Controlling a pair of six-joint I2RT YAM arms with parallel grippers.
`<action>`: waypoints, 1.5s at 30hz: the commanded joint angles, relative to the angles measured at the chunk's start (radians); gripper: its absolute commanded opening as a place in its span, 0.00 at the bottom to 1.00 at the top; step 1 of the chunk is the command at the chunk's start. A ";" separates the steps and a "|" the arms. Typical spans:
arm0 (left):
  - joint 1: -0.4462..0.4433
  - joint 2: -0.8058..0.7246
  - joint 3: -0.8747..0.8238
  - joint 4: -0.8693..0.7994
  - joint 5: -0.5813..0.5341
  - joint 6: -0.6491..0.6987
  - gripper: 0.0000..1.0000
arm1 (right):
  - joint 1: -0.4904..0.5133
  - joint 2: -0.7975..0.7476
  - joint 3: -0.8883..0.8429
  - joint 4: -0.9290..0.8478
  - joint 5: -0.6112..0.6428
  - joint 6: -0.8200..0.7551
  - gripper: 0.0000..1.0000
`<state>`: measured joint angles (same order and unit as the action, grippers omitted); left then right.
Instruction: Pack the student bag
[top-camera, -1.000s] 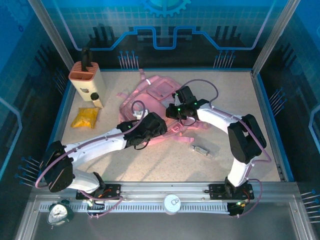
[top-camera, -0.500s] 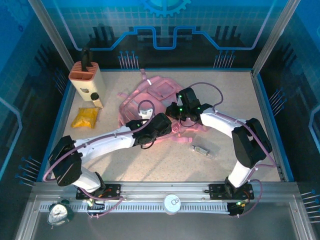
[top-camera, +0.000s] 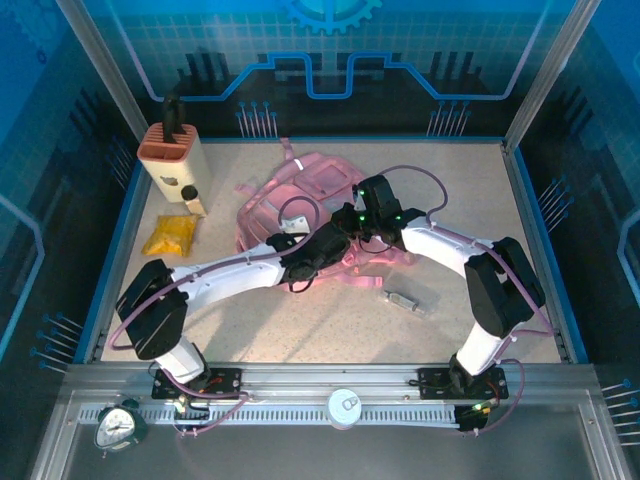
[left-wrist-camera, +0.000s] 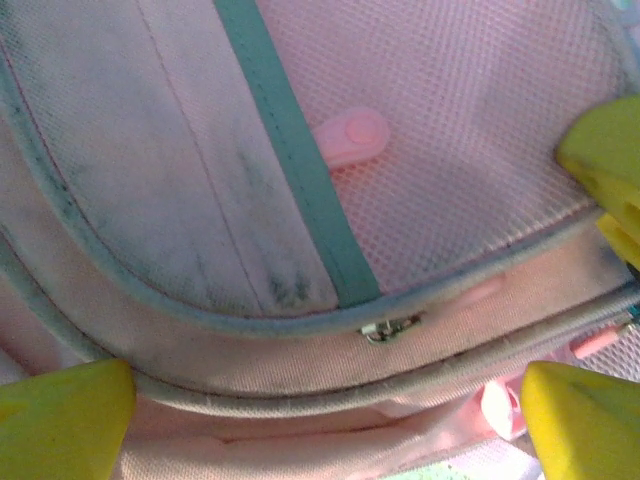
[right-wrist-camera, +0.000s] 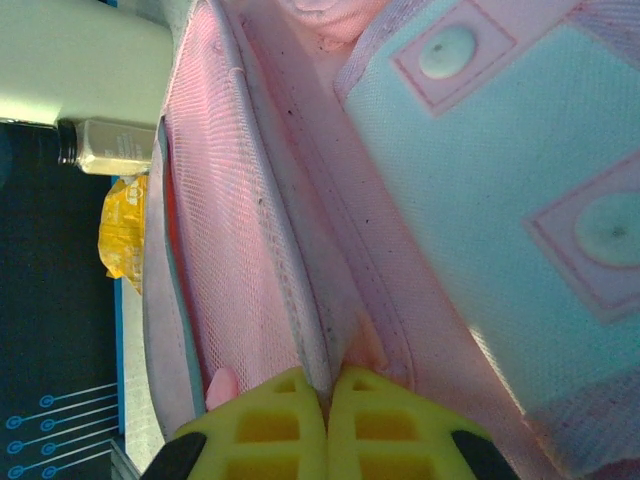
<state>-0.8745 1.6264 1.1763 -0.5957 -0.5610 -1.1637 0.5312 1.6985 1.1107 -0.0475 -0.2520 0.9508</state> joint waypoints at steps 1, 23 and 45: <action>0.023 0.031 0.042 -0.004 -0.042 -0.065 0.99 | 0.016 -0.053 -0.002 0.119 -0.047 0.018 0.00; 0.049 0.020 -0.004 -0.111 -0.180 -0.084 0.99 | 0.010 -0.065 -0.002 0.146 -0.047 0.026 0.00; -0.029 -0.043 0.011 -0.037 -0.128 -0.040 0.99 | 0.031 -0.058 0.007 0.164 -0.049 0.065 0.00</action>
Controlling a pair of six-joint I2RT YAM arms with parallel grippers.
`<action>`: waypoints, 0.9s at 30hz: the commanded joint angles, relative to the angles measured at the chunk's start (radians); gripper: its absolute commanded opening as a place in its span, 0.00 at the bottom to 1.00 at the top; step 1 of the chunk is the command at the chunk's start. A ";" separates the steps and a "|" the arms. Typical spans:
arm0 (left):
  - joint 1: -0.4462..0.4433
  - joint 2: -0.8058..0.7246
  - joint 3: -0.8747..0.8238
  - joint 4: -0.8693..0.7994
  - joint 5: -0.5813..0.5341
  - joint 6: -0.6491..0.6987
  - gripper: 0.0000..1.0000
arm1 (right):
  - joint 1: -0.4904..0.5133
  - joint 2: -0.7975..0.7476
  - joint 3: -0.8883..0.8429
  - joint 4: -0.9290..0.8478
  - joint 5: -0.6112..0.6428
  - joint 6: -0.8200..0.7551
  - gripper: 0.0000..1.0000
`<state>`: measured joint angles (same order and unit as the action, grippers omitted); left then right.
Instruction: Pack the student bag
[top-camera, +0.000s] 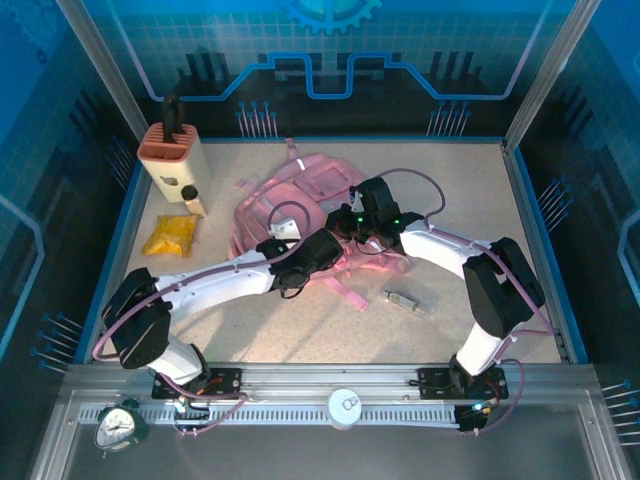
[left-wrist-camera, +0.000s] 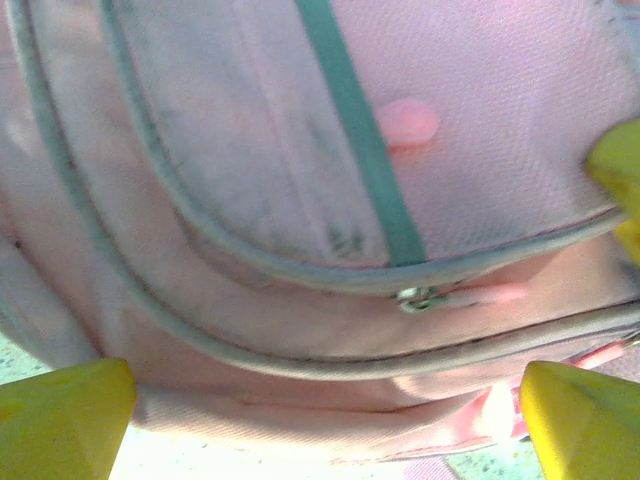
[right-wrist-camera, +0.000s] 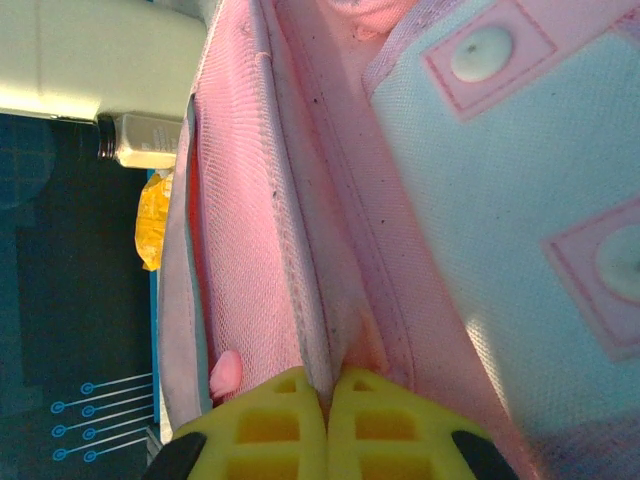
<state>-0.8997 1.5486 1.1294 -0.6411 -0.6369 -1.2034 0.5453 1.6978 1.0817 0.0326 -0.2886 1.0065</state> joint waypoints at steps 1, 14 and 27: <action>-0.003 0.050 0.082 -0.027 -0.069 -0.023 0.99 | 0.016 -0.061 0.029 0.098 -0.017 0.024 0.00; 0.048 0.155 0.136 -0.028 -0.084 -0.097 0.99 | 0.015 -0.066 -0.006 0.189 -0.044 0.103 0.00; 0.077 0.129 0.089 0.005 -0.149 -0.134 0.99 | 0.012 -0.063 -0.026 0.222 -0.048 0.106 0.00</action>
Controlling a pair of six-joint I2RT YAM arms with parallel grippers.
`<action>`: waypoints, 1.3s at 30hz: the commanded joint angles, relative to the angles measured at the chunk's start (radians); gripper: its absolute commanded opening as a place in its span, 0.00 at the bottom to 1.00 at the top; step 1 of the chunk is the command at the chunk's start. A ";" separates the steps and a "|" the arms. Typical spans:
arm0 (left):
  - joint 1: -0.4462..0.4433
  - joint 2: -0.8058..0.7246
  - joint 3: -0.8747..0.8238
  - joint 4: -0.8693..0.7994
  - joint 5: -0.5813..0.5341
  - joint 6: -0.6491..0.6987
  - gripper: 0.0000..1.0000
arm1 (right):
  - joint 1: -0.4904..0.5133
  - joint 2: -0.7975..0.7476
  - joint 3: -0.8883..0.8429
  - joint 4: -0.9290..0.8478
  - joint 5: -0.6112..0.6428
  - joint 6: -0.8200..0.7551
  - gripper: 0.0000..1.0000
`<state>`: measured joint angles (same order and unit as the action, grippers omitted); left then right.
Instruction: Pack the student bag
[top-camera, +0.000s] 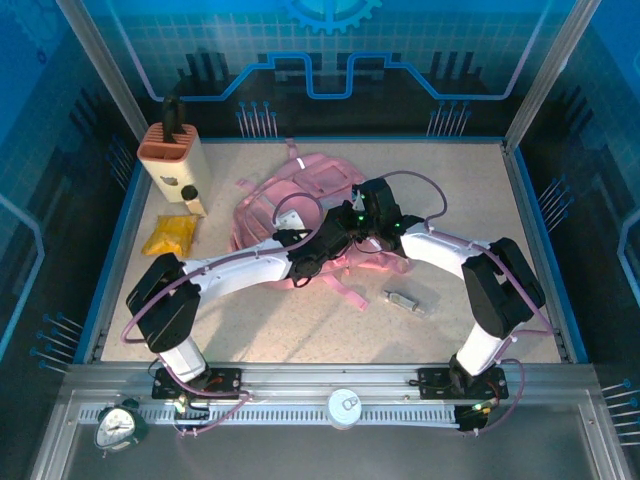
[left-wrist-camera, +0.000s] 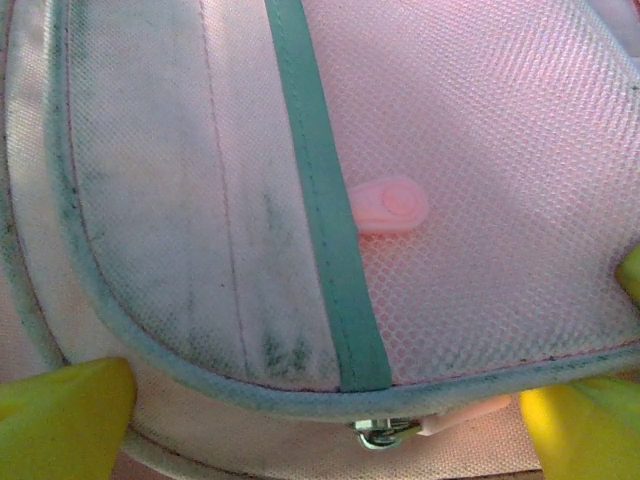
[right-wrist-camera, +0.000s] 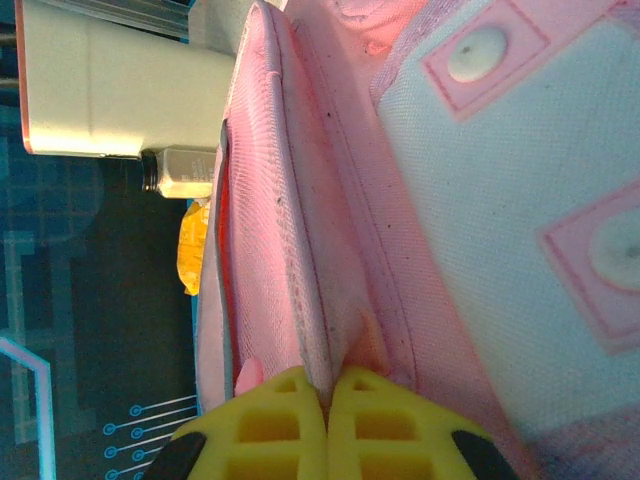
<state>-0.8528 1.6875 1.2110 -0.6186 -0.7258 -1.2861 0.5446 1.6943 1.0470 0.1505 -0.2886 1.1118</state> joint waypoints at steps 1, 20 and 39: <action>0.026 -0.022 -0.009 -0.018 -0.060 -0.059 0.99 | 0.012 -0.059 0.010 0.101 -0.042 -0.005 0.00; -0.061 -0.197 -0.113 -0.156 -0.028 -0.002 0.99 | -0.012 -0.058 0.007 0.114 -0.041 0.012 0.00; -0.028 -0.061 0.022 -0.061 0.034 -0.045 0.99 | 0.014 -0.067 -0.018 0.180 -0.036 0.073 0.00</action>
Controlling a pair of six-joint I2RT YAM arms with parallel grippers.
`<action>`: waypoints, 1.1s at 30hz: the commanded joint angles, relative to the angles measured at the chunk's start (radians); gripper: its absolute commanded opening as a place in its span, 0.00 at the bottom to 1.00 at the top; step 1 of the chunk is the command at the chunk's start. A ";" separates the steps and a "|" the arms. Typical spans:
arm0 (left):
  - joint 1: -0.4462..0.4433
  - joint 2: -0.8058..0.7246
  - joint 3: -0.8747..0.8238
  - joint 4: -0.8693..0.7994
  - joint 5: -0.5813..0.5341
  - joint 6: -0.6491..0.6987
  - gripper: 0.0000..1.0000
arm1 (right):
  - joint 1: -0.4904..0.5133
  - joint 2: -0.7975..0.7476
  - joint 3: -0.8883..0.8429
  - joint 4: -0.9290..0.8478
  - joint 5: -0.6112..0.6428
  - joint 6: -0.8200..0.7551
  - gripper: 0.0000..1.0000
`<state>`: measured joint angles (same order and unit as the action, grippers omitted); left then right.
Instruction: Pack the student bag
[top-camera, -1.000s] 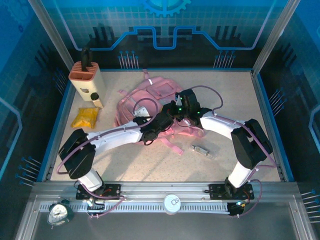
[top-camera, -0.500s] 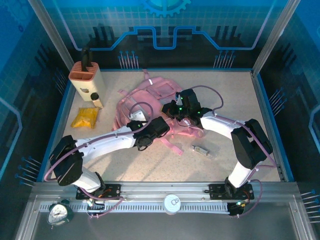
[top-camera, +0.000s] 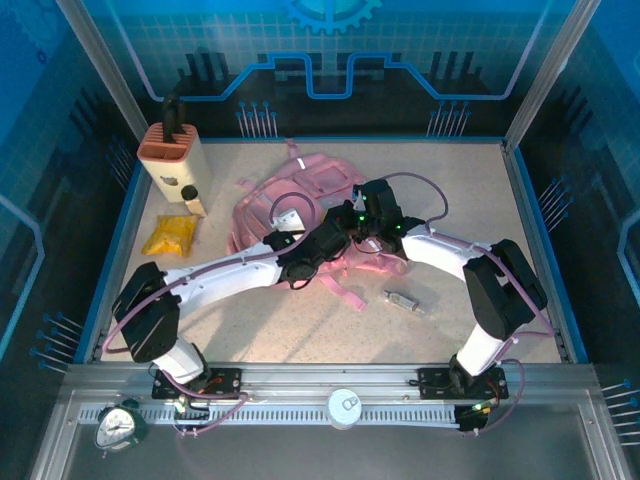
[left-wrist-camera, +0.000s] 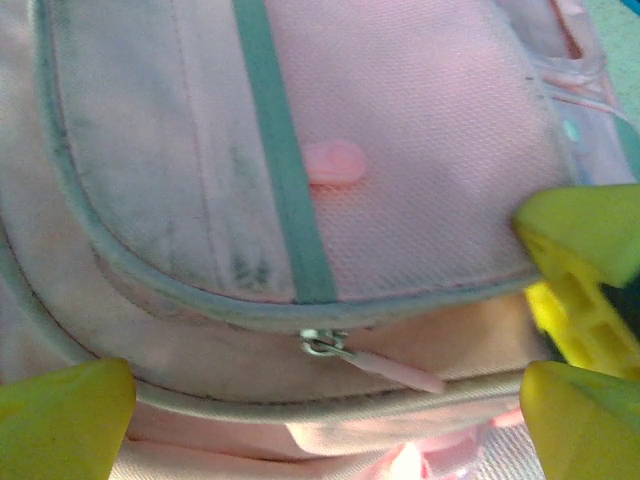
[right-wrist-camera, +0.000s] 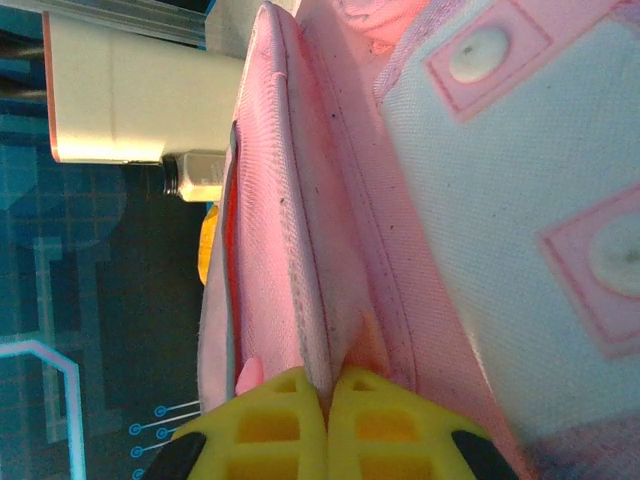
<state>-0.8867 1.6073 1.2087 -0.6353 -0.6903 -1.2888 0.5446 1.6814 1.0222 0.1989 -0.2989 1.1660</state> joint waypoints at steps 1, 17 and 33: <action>0.008 0.023 0.024 -0.052 -0.008 -0.055 0.99 | 0.013 -0.054 0.006 0.135 -0.023 0.020 0.00; 0.056 0.069 0.025 -0.045 0.001 -0.043 0.95 | 0.015 -0.058 0.007 0.133 -0.012 0.014 0.00; 0.033 0.003 -0.038 0.053 0.069 0.036 0.45 | 0.016 -0.025 0.023 0.136 -0.008 0.002 0.00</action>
<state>-0.8482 1.6325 1.1866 -0.6071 -0.6426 -1.2797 0.5499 1.6814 1.0134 0.2119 -0.2951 1.1786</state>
